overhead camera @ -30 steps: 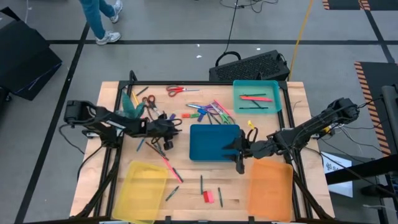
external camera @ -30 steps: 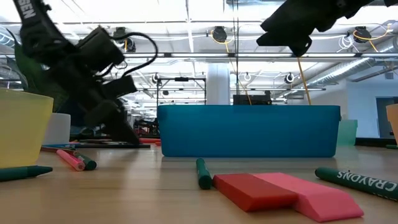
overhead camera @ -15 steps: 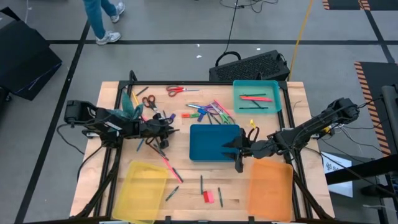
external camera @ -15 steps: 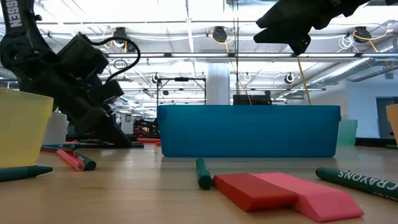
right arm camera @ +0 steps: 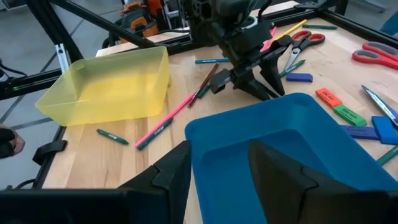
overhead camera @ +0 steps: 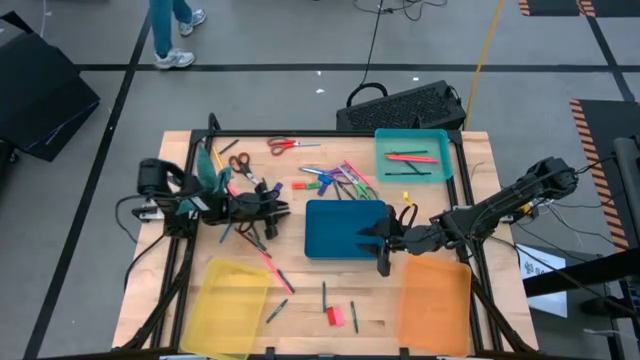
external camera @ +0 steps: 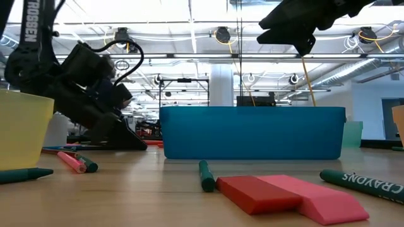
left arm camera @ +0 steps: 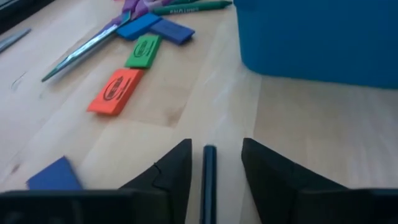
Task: Sort crayons/erasers/pens/pencils in bins
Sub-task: Put the dark blue pencil into the green bin
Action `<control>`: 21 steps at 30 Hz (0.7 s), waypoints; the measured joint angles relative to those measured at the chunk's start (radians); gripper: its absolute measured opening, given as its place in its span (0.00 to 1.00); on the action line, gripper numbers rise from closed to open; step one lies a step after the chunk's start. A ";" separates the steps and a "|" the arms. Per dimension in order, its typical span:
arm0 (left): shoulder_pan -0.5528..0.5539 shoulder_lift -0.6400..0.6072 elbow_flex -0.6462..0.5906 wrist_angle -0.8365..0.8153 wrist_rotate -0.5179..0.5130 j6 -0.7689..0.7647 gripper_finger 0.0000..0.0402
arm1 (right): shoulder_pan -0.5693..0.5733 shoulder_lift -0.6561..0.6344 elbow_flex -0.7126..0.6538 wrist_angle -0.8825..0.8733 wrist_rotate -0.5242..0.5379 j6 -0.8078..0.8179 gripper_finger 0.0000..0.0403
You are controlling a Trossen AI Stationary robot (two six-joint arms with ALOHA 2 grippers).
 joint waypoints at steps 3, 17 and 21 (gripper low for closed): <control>0.002 0.069 0.002 0.061 0.008 -0.031 0.31 | 0.000 0.000 0.000 0.000 0.000 0.002 0.37; 0.002 0.157 -0.007 0.187 0.026 -0.020 0.09 | 0.000 0.000 0.000 -0.001 0.000 0.017 0.37; 0.002 0.157 -0.009 0.189 0.026 -0.004 0.04 | 0.000 0.000 0.000 -0.001 0.000 0.017 0.37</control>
